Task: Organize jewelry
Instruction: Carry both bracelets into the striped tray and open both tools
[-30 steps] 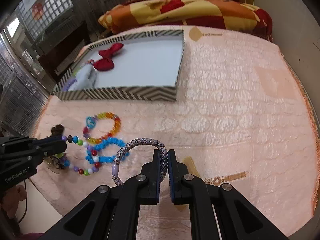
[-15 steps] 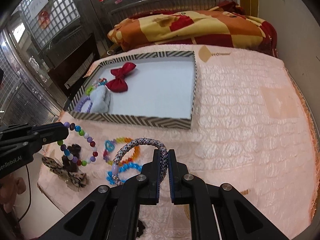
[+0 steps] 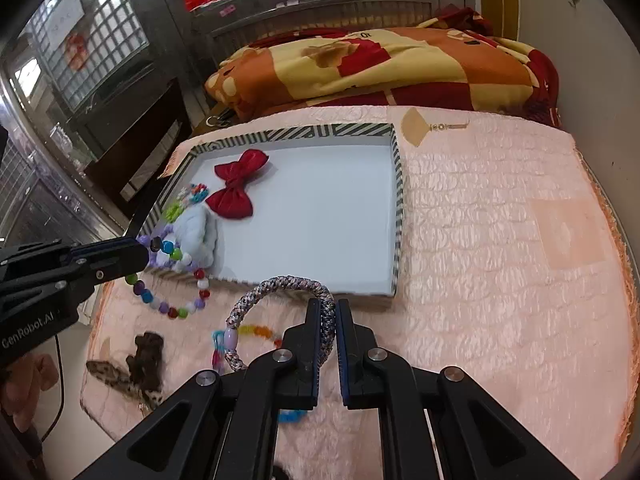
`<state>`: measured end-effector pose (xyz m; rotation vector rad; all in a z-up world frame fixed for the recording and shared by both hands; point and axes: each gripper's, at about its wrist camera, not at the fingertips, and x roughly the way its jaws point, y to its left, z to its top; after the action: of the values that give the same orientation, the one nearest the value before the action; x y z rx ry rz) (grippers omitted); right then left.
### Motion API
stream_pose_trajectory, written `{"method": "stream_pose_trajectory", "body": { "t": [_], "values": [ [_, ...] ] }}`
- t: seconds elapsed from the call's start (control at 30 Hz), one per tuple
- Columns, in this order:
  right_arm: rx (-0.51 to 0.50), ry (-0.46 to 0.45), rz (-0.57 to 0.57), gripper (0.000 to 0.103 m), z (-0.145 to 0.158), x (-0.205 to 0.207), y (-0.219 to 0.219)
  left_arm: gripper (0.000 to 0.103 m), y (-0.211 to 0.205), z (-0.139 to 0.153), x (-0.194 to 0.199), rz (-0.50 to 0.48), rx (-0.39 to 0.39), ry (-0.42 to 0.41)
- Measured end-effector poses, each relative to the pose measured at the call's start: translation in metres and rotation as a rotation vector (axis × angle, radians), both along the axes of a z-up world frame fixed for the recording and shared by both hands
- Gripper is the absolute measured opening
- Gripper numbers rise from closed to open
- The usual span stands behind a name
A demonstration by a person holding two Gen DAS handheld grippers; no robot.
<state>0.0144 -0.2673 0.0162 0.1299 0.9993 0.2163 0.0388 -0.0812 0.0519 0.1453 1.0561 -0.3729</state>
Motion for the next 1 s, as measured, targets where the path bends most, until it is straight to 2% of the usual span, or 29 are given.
{"method": "stream_pose_trajectory", "body": {
  "t": [0.27,0.43,0.73,1.0],
  "values": [
    [0.013,0.02,-0.041,0.007,-0.007,0.031,0.0,0.008,-0.009,-0.005,0.034,-0.024,0.013,0.005],
    [0.017,0.048,-0.054,0.007,-0.015,0.056,0.004,0.008,-0.011,-0.011,0.062,-0.022,-0.024,0.042],
    [-0.004,0.088,-0.027,0.007,-0.022,0.096,0.025,0.008,0.018,-0.069,0.096,0.043,-0.004,0.18],
    [-0.062,0.137,0.013,0.007,-0.046,0.139,0.054,0.008,0.03,-0.089,0.105,0.058,-0.014,0.221]
  ]
}}
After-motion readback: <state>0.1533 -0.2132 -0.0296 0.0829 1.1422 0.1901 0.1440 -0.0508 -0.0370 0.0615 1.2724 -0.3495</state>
